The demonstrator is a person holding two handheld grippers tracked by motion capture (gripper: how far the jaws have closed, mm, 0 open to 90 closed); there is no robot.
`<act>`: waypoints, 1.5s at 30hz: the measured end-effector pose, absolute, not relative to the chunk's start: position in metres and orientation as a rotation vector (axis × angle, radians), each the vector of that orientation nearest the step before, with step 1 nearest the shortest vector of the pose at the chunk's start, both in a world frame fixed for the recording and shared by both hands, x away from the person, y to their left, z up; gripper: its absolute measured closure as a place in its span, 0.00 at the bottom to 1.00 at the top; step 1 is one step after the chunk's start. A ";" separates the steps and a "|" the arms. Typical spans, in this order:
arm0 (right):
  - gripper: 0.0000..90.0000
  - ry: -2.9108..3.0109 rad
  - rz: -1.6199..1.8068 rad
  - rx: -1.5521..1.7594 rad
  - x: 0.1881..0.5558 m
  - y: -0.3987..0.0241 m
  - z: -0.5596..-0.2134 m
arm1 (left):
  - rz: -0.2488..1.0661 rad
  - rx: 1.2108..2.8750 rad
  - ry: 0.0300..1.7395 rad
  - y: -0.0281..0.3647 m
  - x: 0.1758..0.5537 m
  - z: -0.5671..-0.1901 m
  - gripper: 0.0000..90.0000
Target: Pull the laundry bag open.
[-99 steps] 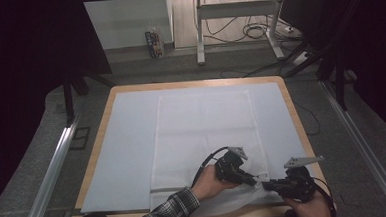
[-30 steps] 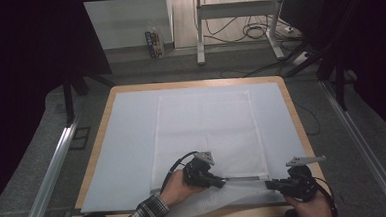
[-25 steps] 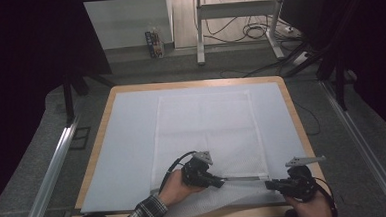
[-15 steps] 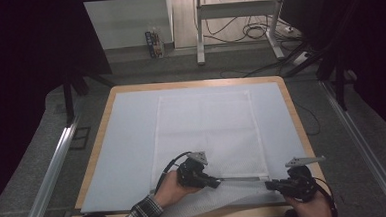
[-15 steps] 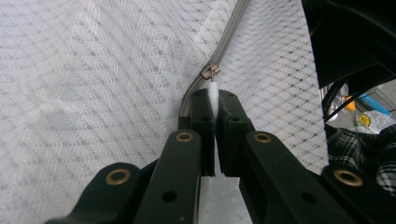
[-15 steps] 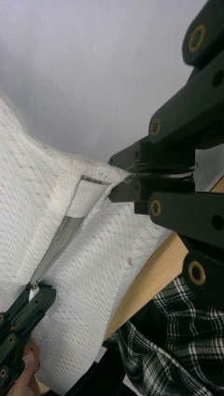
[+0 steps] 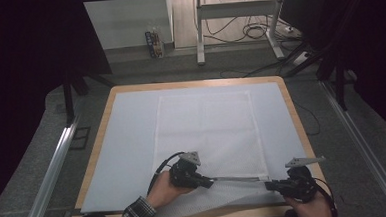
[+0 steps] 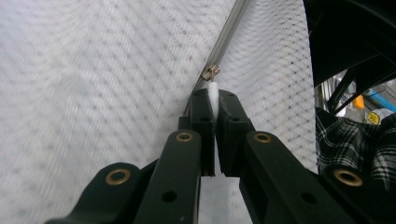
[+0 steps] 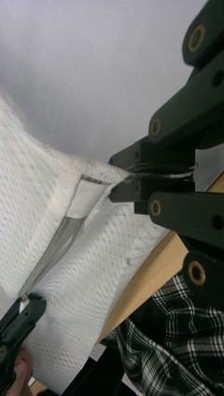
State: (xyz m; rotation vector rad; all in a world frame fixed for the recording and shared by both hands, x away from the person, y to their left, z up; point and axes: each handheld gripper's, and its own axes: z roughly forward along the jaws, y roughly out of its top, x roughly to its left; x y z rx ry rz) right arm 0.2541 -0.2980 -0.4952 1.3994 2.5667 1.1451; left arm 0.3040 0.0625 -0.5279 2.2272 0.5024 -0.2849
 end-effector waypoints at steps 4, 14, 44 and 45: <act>0.95 2.571 1.154 1.396 0.254 -0.298 -0.495 | -0.301 2.221 0.516 0.070 0.304 -0.530 0.97; 0.95 2.583 1.151 1.386 0.253 -0.295 -0.494 | -0.323 2.216 0.533 0.087 0.300 -0.529 0.97; 0.95 2.578 1.160 1.395 0.254 -0.297 -0.495 | -0.320 2.215 0.614 0.136 0.293 -0.532 0.97; 0.95 2.579 1.164 1.396 0.254 -0.297 -0.495 | -0.322 2.205 0.625 0.138 0.292 -0.532 0.97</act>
